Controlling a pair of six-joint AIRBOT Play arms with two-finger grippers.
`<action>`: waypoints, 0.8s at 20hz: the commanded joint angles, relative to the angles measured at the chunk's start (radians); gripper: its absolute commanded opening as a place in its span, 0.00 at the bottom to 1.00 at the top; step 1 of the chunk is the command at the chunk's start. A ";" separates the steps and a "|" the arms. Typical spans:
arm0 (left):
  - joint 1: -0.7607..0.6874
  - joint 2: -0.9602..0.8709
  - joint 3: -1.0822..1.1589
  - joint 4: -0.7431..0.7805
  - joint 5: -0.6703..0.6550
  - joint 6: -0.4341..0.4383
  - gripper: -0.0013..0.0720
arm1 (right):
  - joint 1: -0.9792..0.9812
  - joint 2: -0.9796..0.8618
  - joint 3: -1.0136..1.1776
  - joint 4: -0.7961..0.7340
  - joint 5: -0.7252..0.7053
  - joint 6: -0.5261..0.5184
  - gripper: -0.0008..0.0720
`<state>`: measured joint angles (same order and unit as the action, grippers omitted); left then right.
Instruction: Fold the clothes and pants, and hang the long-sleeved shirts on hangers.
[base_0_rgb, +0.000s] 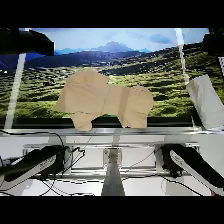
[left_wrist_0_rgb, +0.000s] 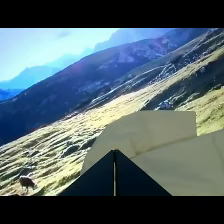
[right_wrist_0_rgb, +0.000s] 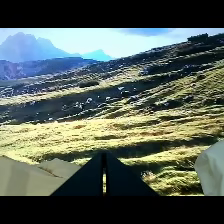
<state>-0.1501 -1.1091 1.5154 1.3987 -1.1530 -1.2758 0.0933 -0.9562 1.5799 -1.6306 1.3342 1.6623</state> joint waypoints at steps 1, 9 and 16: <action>0.001 0.001 0.000 0.000 0.000 0.000 0.04 | 0.001 0.000 0.001 0.000 0.000 0.000 0.05; 0.001 0.001 0.000 0.000 0.000 0.000 0.04 | 0.001 0.000 0.001 0.001 0.000 0.000 0.05; 0.001 0.001 0.000 0.000 0.000 0.000 0.04 | 0.000 -0.014 0.000 -0.097 -0.100 -0.158 0.03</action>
<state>-0.1501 -1.1091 1.5154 1.3987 -1.1534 -1.2758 0.0933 -0.9604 1.5799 -1.6604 1.2480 1.6188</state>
